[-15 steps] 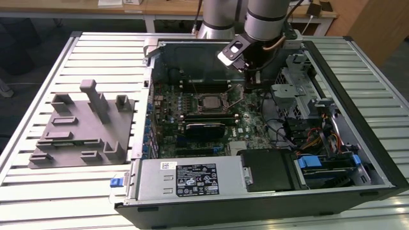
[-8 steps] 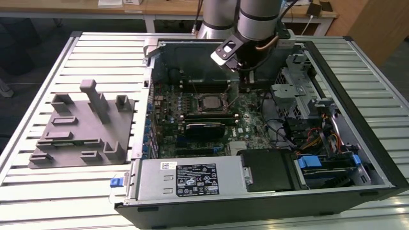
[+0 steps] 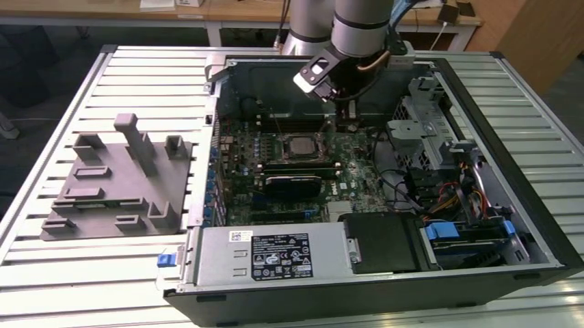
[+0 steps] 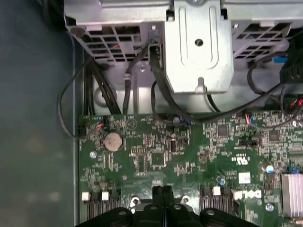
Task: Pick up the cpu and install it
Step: 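Close the cpu cover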
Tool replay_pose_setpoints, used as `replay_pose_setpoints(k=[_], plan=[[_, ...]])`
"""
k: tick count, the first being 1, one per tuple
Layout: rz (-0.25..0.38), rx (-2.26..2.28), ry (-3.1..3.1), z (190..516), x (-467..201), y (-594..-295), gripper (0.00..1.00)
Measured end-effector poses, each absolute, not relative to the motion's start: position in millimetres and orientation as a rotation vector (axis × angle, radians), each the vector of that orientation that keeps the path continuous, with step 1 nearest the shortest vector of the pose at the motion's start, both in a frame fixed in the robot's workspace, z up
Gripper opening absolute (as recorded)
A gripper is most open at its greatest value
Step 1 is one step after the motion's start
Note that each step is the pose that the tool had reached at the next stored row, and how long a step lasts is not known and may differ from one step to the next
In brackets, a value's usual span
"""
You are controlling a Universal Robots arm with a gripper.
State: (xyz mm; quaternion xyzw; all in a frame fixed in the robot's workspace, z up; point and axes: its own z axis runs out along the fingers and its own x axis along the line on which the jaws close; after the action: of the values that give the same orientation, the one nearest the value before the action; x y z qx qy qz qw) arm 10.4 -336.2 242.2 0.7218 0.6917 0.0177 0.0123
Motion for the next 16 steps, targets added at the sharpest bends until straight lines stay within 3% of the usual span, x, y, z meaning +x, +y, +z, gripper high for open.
replay_pose_setpoints(k=[16], plan=[[0.055,2.25,2.156,242,-5,-334,0.11]])
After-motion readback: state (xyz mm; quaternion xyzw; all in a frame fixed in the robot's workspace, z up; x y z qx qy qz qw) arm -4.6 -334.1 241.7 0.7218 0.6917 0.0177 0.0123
